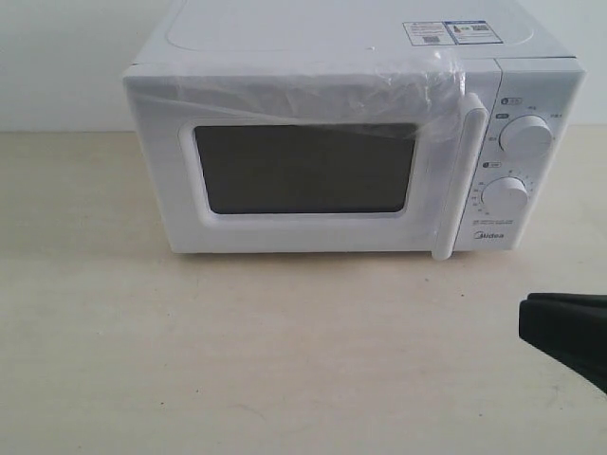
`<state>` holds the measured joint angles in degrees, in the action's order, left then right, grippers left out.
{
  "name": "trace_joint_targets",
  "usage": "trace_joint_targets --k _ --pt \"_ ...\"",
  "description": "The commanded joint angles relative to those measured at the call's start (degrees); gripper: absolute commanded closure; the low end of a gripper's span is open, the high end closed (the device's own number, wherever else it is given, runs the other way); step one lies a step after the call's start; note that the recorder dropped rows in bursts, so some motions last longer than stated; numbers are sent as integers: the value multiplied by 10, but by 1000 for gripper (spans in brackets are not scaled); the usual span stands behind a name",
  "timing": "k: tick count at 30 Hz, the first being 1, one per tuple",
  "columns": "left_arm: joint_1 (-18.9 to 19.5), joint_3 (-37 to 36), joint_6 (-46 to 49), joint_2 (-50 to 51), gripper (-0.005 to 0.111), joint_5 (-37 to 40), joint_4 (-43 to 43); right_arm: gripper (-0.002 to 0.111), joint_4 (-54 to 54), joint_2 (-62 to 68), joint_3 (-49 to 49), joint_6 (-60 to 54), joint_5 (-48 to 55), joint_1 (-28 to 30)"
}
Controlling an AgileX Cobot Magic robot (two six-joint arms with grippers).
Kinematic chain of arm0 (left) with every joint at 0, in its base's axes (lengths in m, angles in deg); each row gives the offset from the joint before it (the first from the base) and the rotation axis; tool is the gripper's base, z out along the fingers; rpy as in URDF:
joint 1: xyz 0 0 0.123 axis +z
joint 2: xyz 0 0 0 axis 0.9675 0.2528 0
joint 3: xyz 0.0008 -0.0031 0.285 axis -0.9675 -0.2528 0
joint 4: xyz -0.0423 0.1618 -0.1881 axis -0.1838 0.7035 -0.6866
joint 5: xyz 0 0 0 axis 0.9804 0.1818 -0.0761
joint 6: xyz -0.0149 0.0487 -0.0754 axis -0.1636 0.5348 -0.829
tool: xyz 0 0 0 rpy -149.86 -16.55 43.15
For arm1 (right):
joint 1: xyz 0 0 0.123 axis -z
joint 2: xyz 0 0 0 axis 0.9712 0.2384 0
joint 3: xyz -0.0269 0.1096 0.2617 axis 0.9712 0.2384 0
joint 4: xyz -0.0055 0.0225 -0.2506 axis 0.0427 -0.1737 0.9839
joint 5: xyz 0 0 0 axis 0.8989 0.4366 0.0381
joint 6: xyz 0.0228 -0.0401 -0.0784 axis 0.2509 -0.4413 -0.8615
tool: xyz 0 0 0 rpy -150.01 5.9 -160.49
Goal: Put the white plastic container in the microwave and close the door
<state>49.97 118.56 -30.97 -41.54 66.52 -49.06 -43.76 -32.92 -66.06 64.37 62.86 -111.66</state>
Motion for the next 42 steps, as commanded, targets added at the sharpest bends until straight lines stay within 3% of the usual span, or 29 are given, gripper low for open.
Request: trace_joint_targets --k 1,7,10,22,34,42 --pt "34 -2 -6 -40 102 -4 0 108 3 -1 3 -1 1 -1" --pt "113 -12 24 -151 102 -40 102 108 3 -1 3 -1 1 -1" --pt "145 -50 50 -208 102 -102 129 108 3 -1 3 -1 1 -1" --pt "250 -296 82 -365 102 -280 214 108 3 -1 3 -1 0 -1" --pt "276 -498 74 -413 102 -454 215 108 3 -1 3 -1 0 -1" --pt "276 -565 80 -413 102 -477 215 108 3 -1 3 -1 -6 -1"
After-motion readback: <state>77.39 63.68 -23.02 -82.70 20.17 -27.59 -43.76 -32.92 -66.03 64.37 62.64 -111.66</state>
